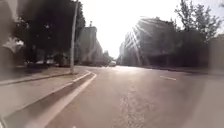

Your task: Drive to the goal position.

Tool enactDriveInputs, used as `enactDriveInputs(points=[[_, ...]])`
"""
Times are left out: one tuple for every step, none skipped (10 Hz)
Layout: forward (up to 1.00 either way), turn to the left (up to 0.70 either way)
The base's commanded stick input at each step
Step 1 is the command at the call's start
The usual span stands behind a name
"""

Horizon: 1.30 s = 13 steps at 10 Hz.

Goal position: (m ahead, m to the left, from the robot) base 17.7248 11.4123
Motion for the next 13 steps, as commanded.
enactDriveInputs(points=[[0.70,0.00],[0.70,0.00],[0.70,0.00],[0.70,0.00],[0.70,0.00],[0.70,0.00],[0.70,0.00],[0.70,0.00],[0.70,0.00],[0.70,0.00],[0.70,0.00],[0.70,0.00],[0.70,0.00]])
